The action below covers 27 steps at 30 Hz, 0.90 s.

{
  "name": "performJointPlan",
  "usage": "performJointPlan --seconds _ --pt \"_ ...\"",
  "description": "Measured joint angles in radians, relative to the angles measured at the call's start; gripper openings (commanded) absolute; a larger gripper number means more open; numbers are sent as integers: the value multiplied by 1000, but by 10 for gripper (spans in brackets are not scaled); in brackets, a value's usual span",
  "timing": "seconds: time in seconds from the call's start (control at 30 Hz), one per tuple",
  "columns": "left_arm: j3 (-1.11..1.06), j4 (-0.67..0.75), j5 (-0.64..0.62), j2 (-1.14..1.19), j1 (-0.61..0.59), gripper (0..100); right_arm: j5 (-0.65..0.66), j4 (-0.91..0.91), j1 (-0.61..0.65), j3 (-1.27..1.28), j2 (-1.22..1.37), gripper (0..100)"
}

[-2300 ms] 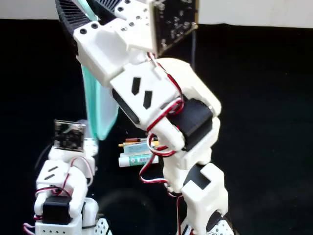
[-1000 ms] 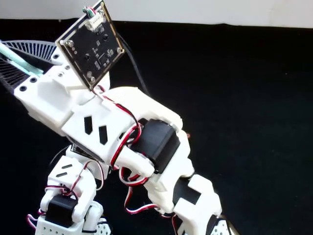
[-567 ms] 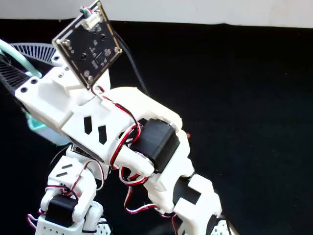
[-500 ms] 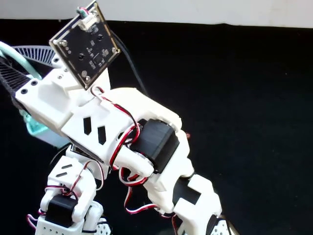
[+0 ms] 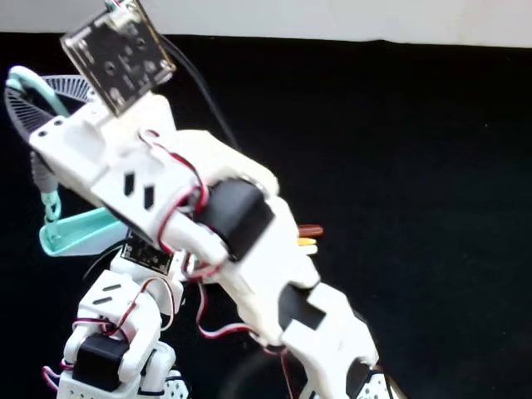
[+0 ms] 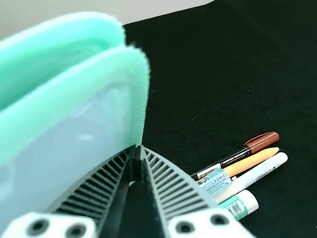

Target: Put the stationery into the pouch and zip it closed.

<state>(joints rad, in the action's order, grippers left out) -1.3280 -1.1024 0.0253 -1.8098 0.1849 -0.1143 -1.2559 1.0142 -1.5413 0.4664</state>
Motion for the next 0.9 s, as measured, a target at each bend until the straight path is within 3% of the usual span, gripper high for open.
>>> performJointPlan --seconds 0.37,0.7,0.9 --pt "9 0 0 0 -265 7 -14 12 -92 0 124 5" --pt "89 -14 0 0 -275 7 -14 38 -137 0 175 5" --pt "235 -175 0 -6 -275 7 -14 64 -160 0 189 5"
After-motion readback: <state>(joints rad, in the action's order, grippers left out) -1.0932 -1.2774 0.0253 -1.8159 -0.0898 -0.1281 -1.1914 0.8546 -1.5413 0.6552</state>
